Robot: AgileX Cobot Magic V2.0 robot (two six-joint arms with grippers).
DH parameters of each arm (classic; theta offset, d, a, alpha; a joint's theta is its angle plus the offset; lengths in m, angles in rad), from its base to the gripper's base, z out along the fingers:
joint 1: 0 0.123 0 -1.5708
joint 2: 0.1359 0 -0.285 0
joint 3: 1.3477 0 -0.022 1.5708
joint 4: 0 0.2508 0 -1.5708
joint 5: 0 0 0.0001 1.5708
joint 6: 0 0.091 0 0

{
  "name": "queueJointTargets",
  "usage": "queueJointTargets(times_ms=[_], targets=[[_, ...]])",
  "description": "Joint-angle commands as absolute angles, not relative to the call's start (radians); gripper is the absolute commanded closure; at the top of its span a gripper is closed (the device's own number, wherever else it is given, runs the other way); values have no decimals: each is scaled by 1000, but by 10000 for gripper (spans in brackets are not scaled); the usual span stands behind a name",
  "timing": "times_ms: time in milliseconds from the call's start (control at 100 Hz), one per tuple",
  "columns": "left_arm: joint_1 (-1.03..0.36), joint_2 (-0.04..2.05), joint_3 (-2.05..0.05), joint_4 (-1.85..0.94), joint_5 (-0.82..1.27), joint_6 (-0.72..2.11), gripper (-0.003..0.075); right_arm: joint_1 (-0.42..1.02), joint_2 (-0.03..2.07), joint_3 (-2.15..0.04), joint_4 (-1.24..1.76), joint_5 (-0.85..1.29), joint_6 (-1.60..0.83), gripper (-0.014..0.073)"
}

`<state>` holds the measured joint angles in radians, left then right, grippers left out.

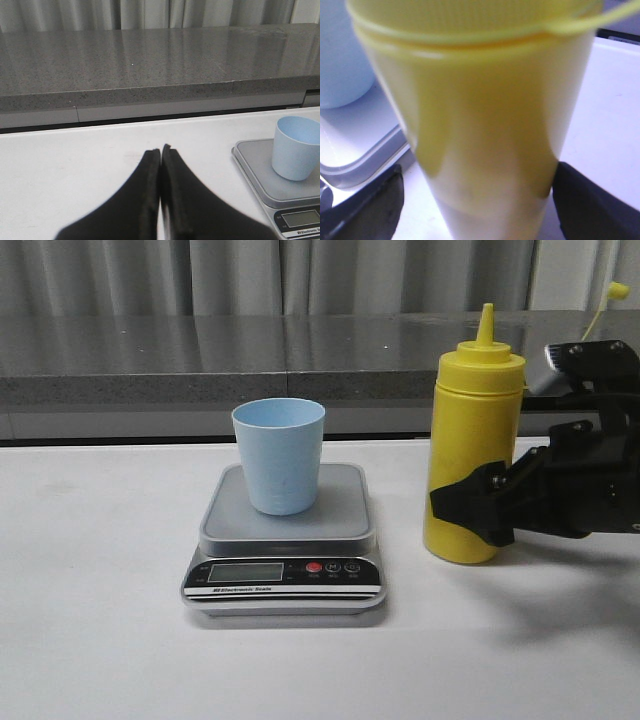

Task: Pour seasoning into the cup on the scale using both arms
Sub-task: 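Open the right gripper and withdraw it from the bottle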

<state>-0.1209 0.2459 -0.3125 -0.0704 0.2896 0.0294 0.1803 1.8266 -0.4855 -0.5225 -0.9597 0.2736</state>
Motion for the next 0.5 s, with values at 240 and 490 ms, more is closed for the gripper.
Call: queueJointTargets(times_ms=[240,490], targets=[[-116,255,-338,-71,204,27,740,179,1744,-448,-473,-1051,271,-12],[-116,255,-338,-71,204,27,740,179,1680,-400,-455,-1043,271,-12]])
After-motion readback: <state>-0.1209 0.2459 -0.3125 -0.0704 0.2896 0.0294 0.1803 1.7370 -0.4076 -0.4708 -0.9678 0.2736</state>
